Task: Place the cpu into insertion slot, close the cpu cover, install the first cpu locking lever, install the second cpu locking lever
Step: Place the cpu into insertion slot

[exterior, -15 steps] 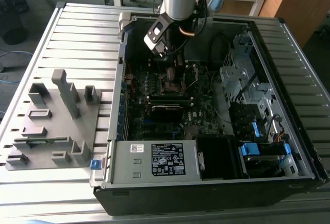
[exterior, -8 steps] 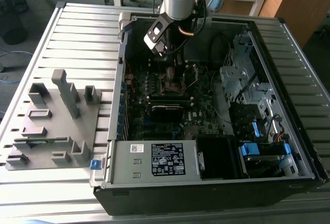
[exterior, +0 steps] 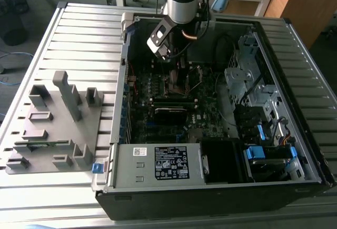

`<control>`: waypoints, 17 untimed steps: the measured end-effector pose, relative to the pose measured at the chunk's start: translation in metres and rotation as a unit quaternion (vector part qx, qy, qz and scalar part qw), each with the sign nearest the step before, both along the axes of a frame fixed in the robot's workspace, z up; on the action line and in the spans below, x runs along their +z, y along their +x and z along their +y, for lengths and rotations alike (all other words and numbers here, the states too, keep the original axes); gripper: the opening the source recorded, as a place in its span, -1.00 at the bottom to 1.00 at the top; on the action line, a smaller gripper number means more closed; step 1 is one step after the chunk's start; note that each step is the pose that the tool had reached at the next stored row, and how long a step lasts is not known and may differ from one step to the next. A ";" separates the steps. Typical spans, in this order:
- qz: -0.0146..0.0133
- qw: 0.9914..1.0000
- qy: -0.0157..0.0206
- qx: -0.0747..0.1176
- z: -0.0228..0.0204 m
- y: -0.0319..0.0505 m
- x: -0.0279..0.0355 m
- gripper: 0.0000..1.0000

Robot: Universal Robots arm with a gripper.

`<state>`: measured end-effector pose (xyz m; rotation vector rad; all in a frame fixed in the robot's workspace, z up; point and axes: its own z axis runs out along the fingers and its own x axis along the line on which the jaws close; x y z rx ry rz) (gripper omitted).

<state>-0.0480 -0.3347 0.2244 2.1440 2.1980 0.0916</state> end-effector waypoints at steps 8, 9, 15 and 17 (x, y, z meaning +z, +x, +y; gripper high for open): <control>0.000 1.000 0.000 0.000 -0.0002 -0.0001 -0.0097 0.07; 0.000 1.000 0.000 0.000 -0.0004 -0.0001 -0.0101 0.07; 0.000 1.000 0.000 0.000 -0.0023 -0.0001 -0.0131 0.07; 0.000 1.000 0.000 0.000 -0.0024 -0.0002 -0.0155 0.07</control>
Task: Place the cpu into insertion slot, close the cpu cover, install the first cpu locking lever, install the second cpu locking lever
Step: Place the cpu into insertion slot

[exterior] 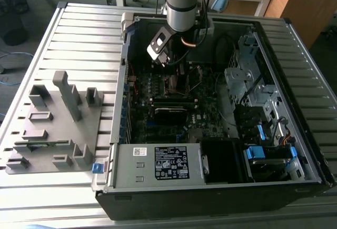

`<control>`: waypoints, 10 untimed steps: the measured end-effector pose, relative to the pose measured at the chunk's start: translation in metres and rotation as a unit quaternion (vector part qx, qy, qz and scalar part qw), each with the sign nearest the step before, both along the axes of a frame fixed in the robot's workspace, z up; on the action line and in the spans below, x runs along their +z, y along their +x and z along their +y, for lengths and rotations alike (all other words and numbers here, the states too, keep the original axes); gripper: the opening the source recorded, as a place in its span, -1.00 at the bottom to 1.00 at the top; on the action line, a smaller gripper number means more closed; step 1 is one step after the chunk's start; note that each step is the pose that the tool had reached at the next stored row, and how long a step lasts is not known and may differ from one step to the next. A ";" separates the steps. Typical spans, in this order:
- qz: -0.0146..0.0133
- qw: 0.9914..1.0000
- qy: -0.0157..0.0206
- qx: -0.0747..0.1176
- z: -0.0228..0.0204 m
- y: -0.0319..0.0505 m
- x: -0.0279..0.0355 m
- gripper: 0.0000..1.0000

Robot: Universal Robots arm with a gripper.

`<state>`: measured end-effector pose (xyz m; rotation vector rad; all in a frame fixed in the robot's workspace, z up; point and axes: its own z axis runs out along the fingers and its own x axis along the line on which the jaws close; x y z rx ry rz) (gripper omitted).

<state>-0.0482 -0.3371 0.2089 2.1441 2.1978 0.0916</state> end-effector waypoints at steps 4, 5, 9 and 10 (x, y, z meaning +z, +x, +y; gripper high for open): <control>0.000 1.000 0.000 0.000 0.0000 -0.0014 -0.0030 0.07; 0.000 1.000 0.000 0.000 0.0000 -0.0015 -0.0041 0.07; 0.000 1.000 0.000 0.000 0.0000 -0.0017 -0.0088 0.07; 0.000 1.000 0.000 0.000 0.0000 -0.0017 -0.0092 0.07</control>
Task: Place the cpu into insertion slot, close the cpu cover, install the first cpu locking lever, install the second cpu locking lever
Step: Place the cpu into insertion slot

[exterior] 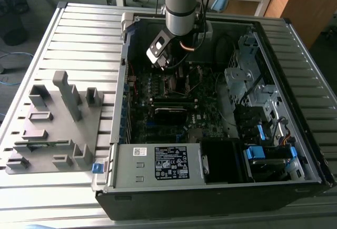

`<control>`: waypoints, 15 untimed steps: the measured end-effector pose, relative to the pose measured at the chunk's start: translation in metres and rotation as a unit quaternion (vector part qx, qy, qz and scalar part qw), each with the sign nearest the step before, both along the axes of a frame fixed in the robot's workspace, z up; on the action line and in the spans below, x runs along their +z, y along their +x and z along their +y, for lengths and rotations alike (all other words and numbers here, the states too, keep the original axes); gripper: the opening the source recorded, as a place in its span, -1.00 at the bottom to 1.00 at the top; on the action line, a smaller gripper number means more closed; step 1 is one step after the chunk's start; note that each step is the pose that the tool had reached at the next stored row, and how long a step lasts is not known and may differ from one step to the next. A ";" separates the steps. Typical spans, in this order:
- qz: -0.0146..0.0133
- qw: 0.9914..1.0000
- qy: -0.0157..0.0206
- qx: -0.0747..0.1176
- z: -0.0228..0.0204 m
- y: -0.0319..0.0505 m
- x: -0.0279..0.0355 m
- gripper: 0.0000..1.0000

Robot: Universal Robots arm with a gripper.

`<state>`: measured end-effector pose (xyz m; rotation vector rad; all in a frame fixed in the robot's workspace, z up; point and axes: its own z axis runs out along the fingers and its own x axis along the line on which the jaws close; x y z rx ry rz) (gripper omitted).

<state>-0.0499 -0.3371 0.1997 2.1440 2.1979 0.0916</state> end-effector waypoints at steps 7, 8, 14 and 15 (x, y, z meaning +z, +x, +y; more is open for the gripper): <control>0.000 1.000 0.000 -0.001 0.0008 0.0000 -0.0024 0.07; 0.000 1.000 0.000 -0.001 0.0007 0.0000 -0.0025 0.07; 0.000 1.000 0.000 -0.005 0.0008 -0.0001 -0.0035 0.07; 0.000 1.000 0.000 -0.006 0.0008 -0.0003 -0.0038 0.07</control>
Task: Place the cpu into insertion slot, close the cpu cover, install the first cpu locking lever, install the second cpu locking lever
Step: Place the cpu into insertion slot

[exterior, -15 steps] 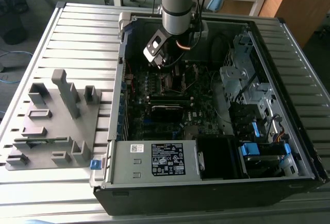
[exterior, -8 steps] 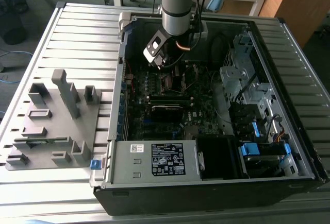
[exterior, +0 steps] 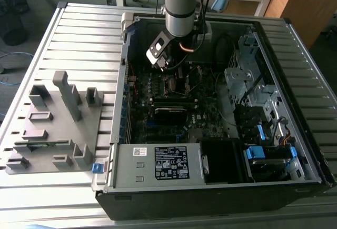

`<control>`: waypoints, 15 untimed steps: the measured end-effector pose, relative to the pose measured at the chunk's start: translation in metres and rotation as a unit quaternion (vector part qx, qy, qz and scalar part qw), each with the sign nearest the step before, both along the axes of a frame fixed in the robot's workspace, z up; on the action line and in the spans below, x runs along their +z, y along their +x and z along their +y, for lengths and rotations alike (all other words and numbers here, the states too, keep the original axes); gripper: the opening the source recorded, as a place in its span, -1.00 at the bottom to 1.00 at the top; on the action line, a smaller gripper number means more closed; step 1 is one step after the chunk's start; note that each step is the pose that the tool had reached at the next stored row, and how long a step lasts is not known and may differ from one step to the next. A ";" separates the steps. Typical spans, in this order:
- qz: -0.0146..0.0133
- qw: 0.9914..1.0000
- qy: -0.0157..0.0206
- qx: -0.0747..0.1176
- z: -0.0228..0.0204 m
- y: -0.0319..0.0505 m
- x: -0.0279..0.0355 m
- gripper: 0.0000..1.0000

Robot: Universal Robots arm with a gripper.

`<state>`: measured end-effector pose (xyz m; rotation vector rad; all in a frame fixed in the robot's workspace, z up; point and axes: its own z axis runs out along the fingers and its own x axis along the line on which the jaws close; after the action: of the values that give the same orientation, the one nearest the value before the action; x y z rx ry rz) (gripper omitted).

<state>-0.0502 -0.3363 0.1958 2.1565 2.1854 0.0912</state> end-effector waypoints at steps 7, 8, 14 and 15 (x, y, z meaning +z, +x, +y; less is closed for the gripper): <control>0.000 1.000 0.000 -0.002 0.0000 -0.0008 -0.0013 0.07; 0.000 1.000 0.000 -0.003 0.0000 -0.0008 -0.0015 0.07; 0.000 1.000 0.000 -0.002 0.0000 -0.0008 -0.0026 0.07; 0.000 1.000 0.000 -0.002 0.0000 -0.0008 -0.0029 0.07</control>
<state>-0.0510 -0.3363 0.1929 2.1617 2.1798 0.0905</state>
